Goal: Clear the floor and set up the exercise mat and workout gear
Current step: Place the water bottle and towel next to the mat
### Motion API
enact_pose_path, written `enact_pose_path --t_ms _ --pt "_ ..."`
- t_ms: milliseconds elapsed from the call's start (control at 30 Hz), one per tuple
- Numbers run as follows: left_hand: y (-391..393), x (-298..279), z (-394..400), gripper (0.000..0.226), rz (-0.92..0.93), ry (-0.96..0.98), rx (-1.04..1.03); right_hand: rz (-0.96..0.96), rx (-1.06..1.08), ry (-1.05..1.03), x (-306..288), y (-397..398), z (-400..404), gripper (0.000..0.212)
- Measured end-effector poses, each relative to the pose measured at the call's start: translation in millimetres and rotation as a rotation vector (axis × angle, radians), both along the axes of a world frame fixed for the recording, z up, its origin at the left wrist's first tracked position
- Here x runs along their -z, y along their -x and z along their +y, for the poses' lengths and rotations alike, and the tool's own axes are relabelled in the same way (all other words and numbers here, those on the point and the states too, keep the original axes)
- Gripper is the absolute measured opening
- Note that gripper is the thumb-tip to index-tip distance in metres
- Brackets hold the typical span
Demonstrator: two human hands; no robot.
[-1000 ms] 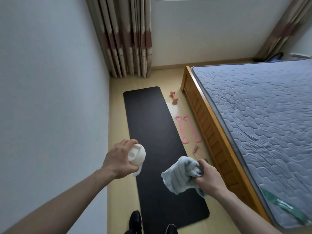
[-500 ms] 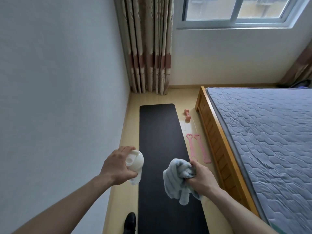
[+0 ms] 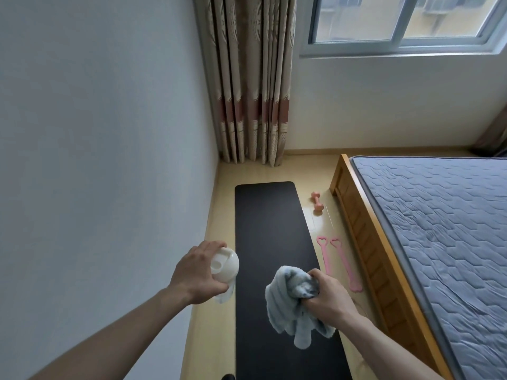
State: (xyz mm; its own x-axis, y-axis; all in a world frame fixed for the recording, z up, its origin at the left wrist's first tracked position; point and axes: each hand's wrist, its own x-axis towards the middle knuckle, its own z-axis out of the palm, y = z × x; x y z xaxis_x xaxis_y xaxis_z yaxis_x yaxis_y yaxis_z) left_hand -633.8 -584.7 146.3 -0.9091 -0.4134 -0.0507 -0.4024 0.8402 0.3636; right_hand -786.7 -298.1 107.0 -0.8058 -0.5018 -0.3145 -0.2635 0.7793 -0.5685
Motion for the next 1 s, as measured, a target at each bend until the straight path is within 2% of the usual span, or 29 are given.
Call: enact_pose_path --t_ms 333,633,833,1000 --pt "104 16 -136 0.089 -0.065 -0.007 0.061 -0.004 0.070 -0.023 2 78 -147 0.026" --pt "179 -3 -221 0.089 -0.056 -0.005 0.029 0.037 0.065 -0.030 -14 135 -223 0.024" --pt "223 -8 -267 0.088 -0.045 0.017 0.040 0.070 0.051 -0.045 -19 182 -271 0.031" --pt "284 0 -319 0.085 -0.051 -0.004 0.061 0.045 0.057 -0.020 -17 238 -322 0.026"
